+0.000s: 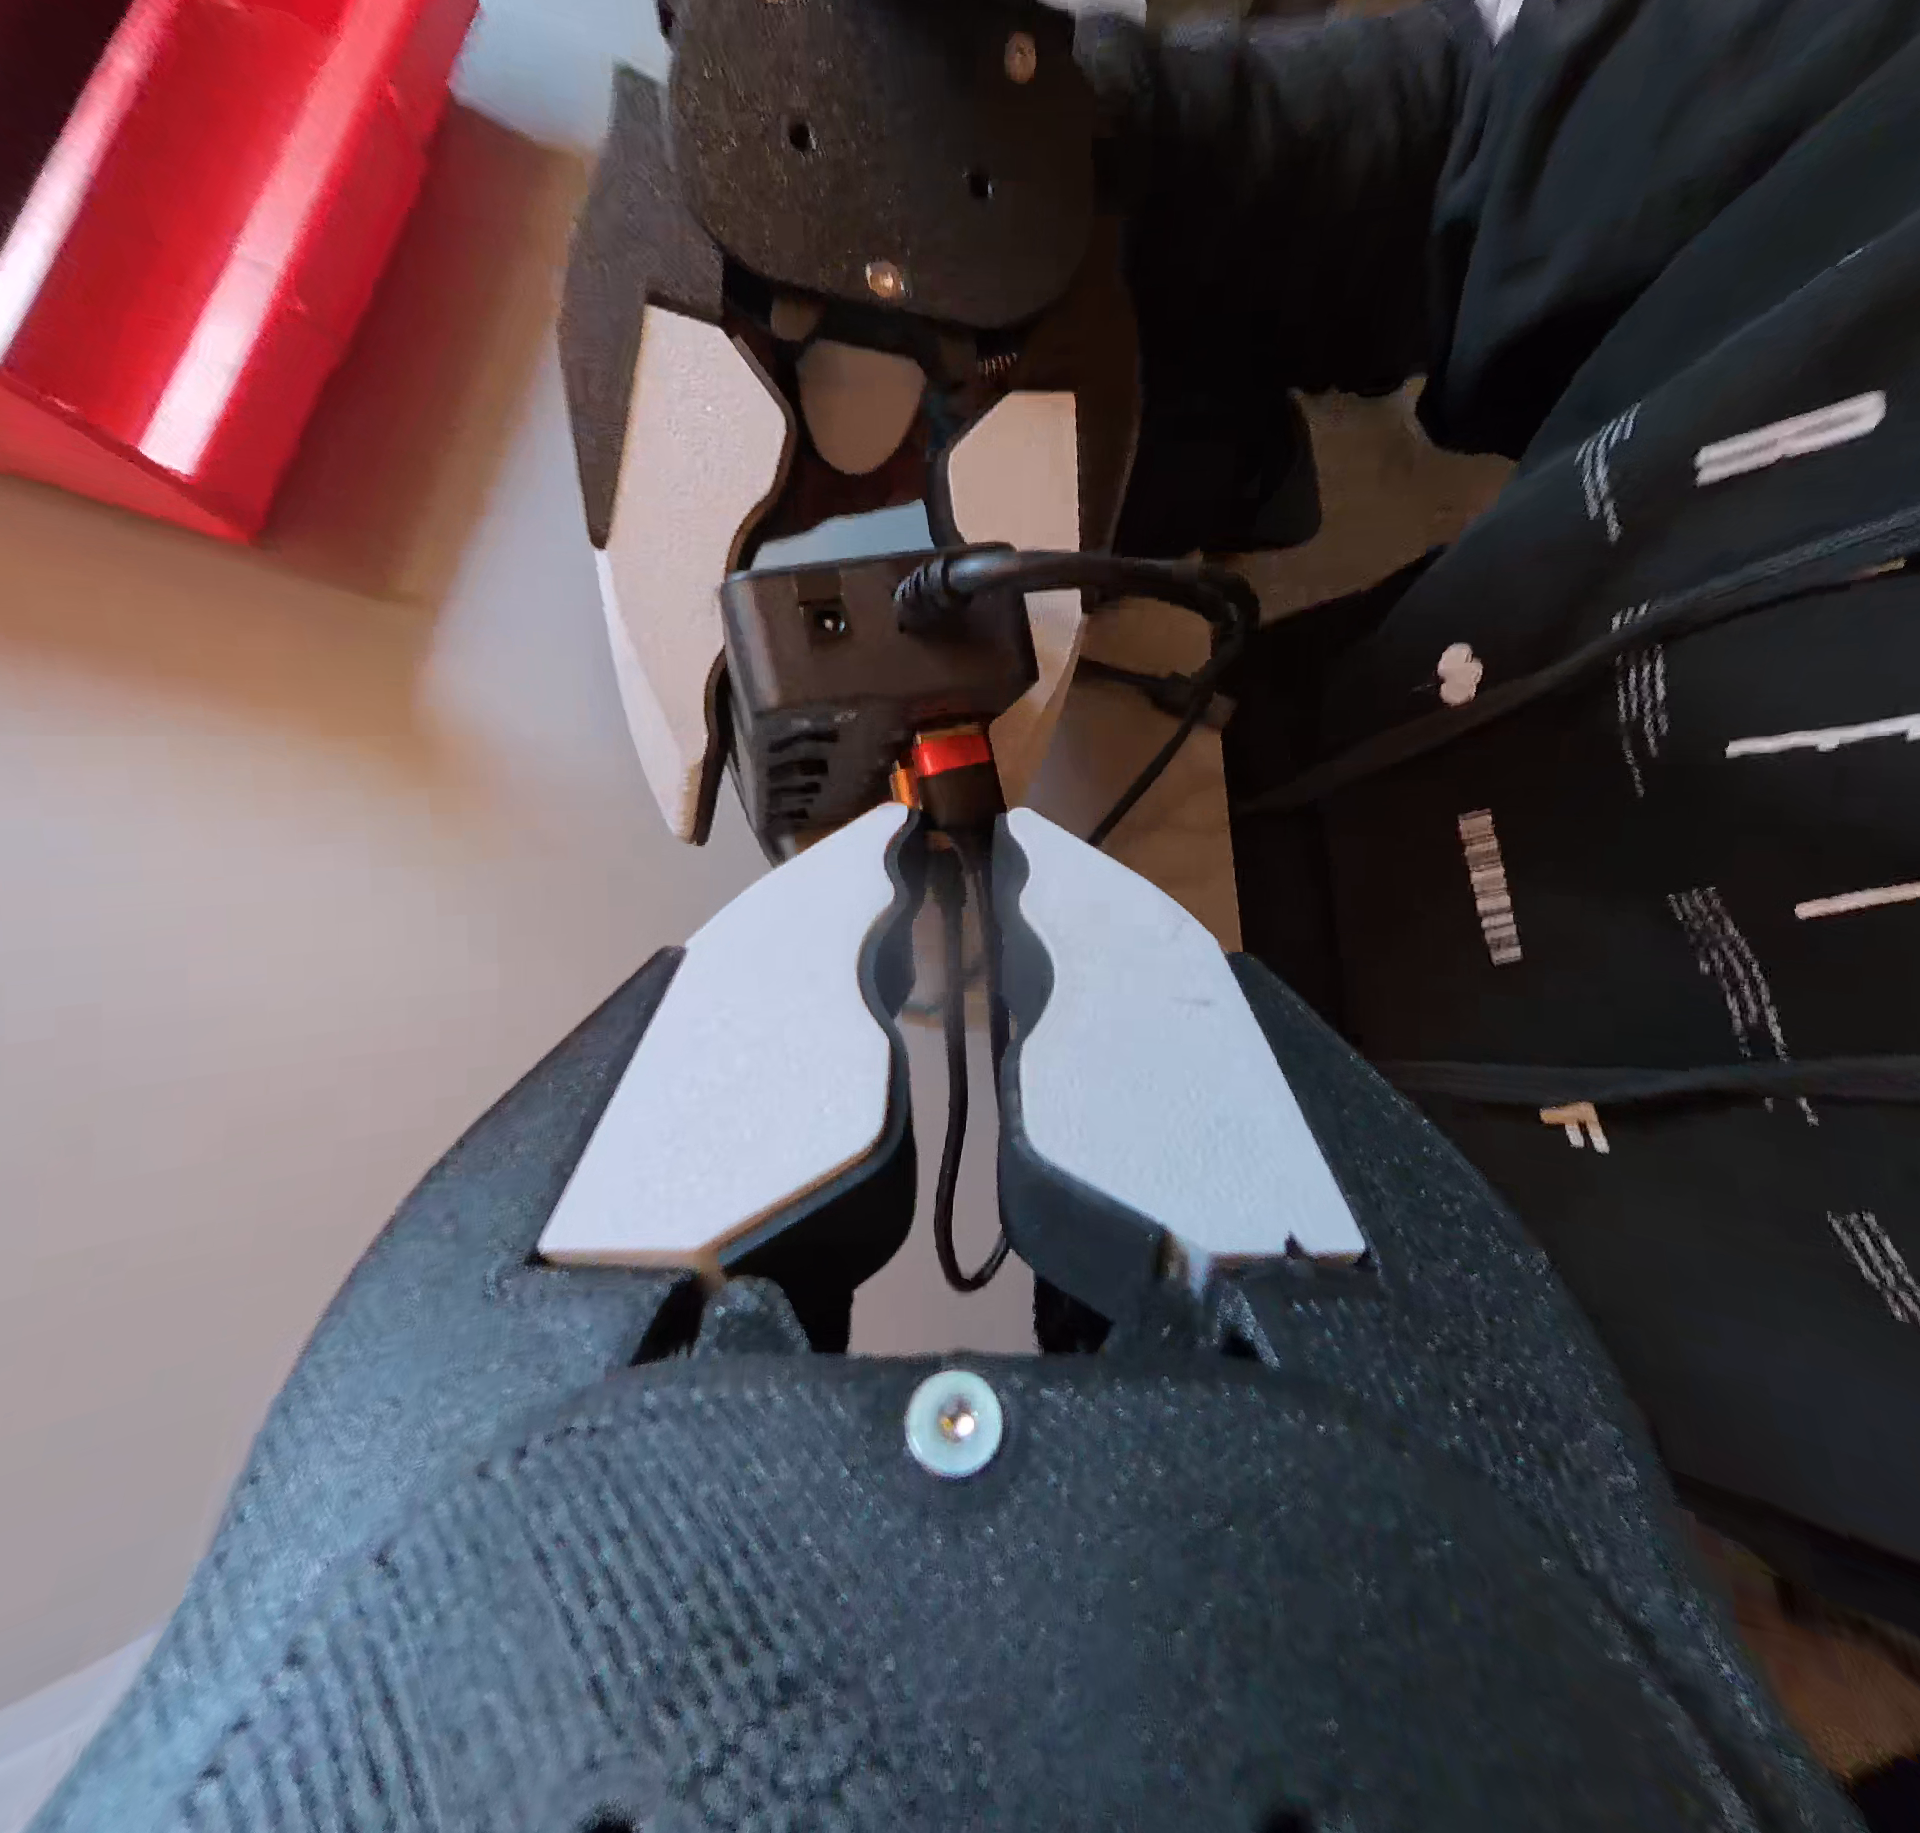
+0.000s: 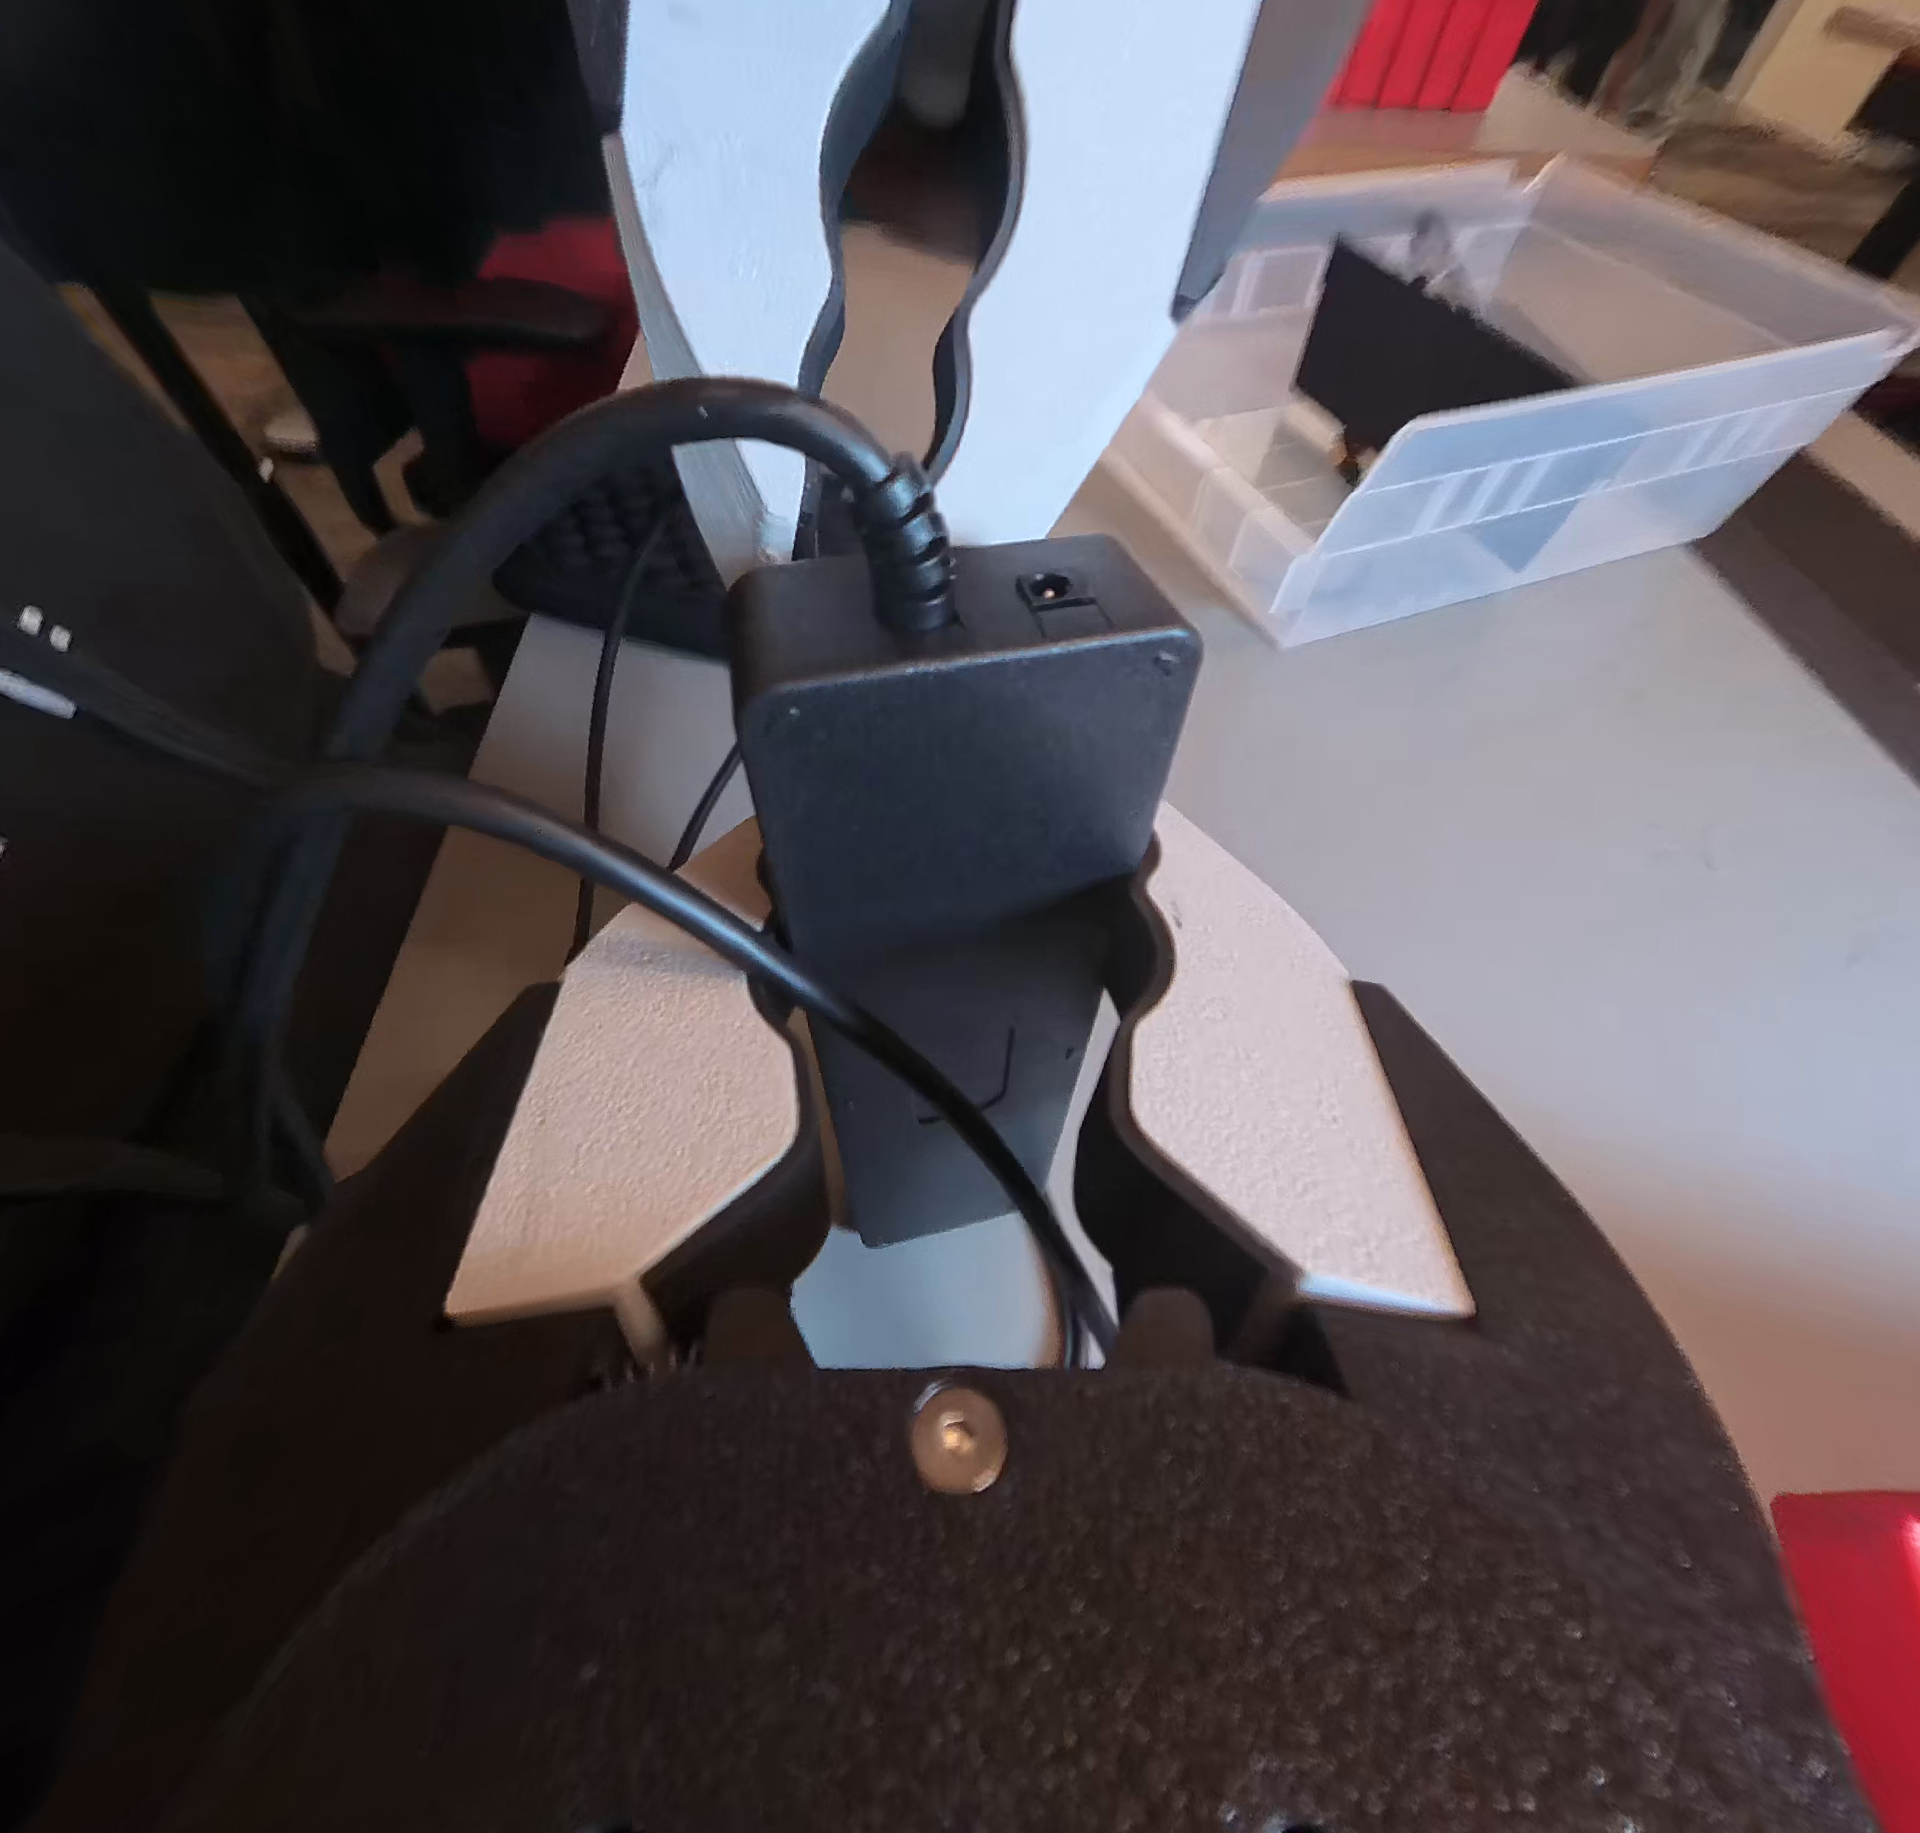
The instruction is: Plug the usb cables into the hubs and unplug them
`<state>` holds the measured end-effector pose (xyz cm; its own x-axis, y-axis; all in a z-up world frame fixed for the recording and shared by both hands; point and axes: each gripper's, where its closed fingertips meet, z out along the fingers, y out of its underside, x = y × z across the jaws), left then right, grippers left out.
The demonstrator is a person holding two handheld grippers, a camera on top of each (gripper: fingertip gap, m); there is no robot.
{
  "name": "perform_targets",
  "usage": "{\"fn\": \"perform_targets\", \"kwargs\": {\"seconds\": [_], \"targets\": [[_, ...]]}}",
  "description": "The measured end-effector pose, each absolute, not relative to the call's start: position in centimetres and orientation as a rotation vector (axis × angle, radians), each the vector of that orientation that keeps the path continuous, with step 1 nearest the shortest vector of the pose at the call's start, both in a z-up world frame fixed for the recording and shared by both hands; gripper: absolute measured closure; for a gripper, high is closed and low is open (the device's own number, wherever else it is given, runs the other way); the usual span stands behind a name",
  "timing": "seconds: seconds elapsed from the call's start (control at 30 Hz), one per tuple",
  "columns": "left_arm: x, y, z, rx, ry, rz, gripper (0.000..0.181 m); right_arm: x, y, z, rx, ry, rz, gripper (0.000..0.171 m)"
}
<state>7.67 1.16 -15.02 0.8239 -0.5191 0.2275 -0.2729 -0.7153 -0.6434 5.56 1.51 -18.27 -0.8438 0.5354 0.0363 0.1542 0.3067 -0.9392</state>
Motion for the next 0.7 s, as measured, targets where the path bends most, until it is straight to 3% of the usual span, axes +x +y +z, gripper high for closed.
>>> {"fn": "perform_targets", "kwargs": {"seconds": [0.13, 0.23, 0.37, 0.5, 0.6, 0.67, 0.7], "targets": [[7.3, 1.1, -13.7, -2.175, 0.475, -0.594, 0.170, 5.5, 1.9, -17.3, -0.609, -2.171, 1.594, 0.113], [4.7, 0.5, -12.6, -1.984, 0.380, -0.538, 0.157, 5.9, 2.1, -16.8, -0.579, -2.134, 1.656, 0.114], [0.0, -0.7, -13.9, -1.780, 0.118, -0.613, 0.152, 5.9, 2.9, -13.4, -0.554, -1.918, 1.884, 0.113], [2.1, 1.5, -17.5, -1.818, 0.187, -0.464, 0.119, 4.5, 3.6, -8.9, -0.567, -1.616, 2.110, 0.113], [5.1, 3.8, -16.6, -1.811, 0.309, -0.374, 0.097, 3.2, 2.6, -7.8, -0.586, -1.560, 2.151, 0.113], [5.7, 4.8, -16.1, -1.810, 0.349, -0.320, 0.110, 2.4, 1.7, -8.1, -0.599, -1.593, 2.105, 0.113], [4.9, 5.2, -16.5, -1.841, 0.353, -0.229, 0.127, 2.2, 1.4, -8.4, -0.610, -1.616, 2.078, 0.113]]}}
